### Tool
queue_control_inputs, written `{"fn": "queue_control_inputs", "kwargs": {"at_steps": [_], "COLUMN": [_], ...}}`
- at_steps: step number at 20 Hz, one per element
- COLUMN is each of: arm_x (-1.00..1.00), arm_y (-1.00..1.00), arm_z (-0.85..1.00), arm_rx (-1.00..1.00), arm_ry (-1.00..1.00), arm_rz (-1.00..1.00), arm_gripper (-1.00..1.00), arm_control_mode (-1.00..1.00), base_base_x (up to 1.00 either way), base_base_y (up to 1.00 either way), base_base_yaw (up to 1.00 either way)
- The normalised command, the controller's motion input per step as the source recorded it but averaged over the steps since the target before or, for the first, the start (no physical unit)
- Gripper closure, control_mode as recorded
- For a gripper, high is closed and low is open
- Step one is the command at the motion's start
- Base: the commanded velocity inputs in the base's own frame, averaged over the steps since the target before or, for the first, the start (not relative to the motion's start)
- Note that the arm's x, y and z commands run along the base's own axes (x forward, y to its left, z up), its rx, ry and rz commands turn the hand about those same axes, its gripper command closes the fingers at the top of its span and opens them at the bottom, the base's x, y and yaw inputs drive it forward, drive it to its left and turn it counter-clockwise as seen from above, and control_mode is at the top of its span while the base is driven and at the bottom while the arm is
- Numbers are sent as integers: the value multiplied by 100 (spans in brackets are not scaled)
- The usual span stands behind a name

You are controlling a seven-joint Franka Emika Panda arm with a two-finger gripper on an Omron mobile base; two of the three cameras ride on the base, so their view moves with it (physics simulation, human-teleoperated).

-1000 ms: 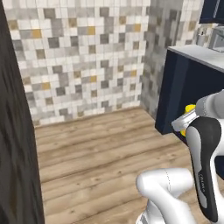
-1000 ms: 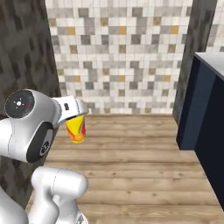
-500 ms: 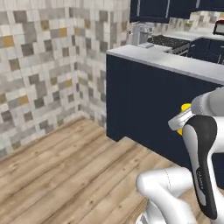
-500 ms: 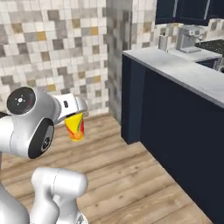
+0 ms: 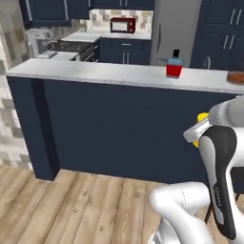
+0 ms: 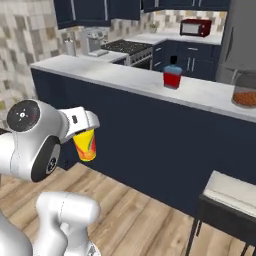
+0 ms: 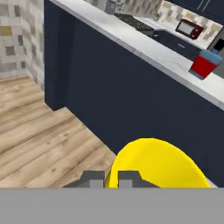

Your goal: Open the cabinet directly in front. Then move the liquor and the cup to the dining counter with the jar on it.

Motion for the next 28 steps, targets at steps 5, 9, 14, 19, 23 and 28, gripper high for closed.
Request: {"fn": "queue_control_inputs", "kwargs": {"at_steps": [5, 9, 14, 19, 23, 28], "arm_x": [0, 0, 0, 0, 0, 0], "arm_y": [0, 0, 0, 0, 0, 0], "arm_z": [0, 0, 0, 0, 0, 0], "arm_rx": [0, 0, 0, 0, 0, 0], "arm_ry": [0, 0, 0, 0, 0, 0], "arm_rz": [0, 0, 0, 0, 0, 0], "arm_gripper": [100, 100, 100, 100, 100, 100], "arm_control_mode": [100, 100, 100, 100, 100, 100], "base_base_x": [18, 0, 13, 32, 43, 79], "base_base_y": [5, 2, 61, 99, 57, -1], "base_base_yaw": [-37, 0, -24, -38, -20, -1]}}
